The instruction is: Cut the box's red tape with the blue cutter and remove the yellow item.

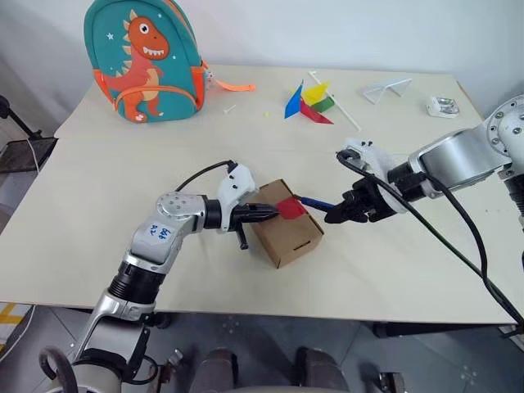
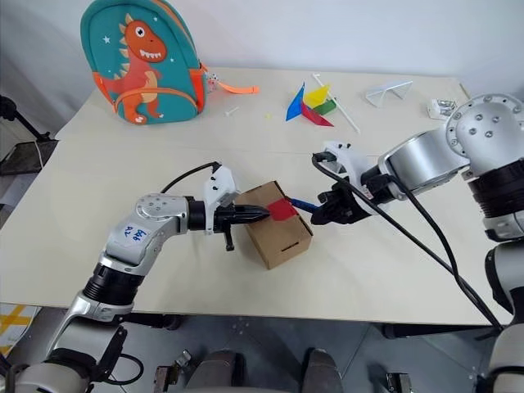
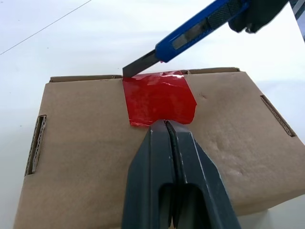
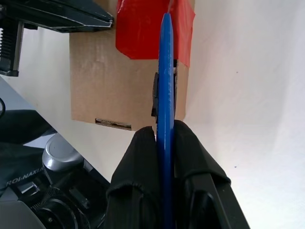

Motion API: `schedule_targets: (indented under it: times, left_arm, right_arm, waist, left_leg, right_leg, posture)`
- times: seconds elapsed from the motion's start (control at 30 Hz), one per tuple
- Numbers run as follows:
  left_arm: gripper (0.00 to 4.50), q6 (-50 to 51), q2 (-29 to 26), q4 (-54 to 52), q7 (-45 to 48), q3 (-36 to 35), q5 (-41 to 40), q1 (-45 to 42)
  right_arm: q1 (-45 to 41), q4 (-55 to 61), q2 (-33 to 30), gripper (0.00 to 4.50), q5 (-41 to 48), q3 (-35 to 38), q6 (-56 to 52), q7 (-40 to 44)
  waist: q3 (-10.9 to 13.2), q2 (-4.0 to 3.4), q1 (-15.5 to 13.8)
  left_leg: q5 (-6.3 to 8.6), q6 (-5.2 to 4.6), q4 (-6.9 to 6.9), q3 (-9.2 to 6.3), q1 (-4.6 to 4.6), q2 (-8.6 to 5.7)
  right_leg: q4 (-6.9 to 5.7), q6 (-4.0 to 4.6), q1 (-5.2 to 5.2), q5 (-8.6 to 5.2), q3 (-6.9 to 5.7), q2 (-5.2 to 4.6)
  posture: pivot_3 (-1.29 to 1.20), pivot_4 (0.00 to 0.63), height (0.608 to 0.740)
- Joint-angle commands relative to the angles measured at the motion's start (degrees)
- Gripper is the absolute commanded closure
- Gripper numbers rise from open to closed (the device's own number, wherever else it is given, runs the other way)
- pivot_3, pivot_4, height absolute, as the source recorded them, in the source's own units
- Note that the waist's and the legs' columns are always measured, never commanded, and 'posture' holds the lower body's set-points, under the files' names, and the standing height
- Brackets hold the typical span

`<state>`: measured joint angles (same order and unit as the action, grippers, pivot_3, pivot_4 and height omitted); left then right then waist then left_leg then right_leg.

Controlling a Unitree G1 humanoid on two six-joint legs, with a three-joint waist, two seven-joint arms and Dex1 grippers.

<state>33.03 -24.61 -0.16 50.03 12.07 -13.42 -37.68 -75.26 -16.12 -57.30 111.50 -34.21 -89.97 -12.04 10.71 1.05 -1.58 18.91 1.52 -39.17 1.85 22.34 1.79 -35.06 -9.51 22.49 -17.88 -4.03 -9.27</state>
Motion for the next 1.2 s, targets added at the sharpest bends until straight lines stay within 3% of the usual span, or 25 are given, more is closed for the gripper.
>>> schedule_targets:
  times: [0.03, 0.73, 0.93, 1.2]
  left_arm:
    - [4.5, 2.0, 0.4, 3.4, -0.6, 4.1, 2.5, 3.0]
    - [4.5, 2.9, -0.4, 1.8, -1.0, 3.8, 2.0, 4.0]
    - [4.5, 2.0, -0.1, 3.1, -1.1, 3.8, 2.4, 3.3]
    - [4.5, 2.2, 0.0, 2.5, -1.4, 3.8, 2.2, 3.9]
  right_arm:
    - [-0.7, 1.6, -0.8, 4.4, 1.5, -0.9, -0.7, 1.1]
    - [2.8, 1.3, 5.5, 4.4, 1.5, 5.8, 4.4, -11.3]
    - [1.8, 2.1, 3.3, 4.4, 1.5, 1.5, -0.3, -4.6]
    - [0.1, 1.0, 1.5, 4.4, 1.5, -2.5, -1.7, -2.5]
  waist:
    - [0.0, 0.0, 0.0]
    - [0.0, -0.02, 0.1]
    - [0.0, -0.02, 0.1]
    - [0.0, -0.02, 0.0]
  left_leg:
    - [0.0, 0.0, 0.0, 0.0, 0.0, 0.0]
    - [0.0, 0.0, -0.01, 0.06, -0.01, 0.01]
    - [0.0, 0.0, 0.0, 0.06, -0.01, 0.01]
    - [0.01, -0.02, 0.0, 0.08, -0.01, 0.0]
  right_leg:
    - [0.0, 0.0, 0.0, 0.0, 0.0, 0.0]
    - [0.0, 0.03, 0.02, 0.03, 0.0, -0.01]
    - [0.01, 0.03, 0.02, 0.03, 0.0, -0.01]
    - [0.02, 0.03, 0.02, 0.03, 0.0, -0.02]
  posture:
    - [0.0, 0.15, 0.74]
    - [0.0, 0.15, 0.74]
    - [0.0, 0.15, 0.74]
    - [0.0, 0.15, 0.74]
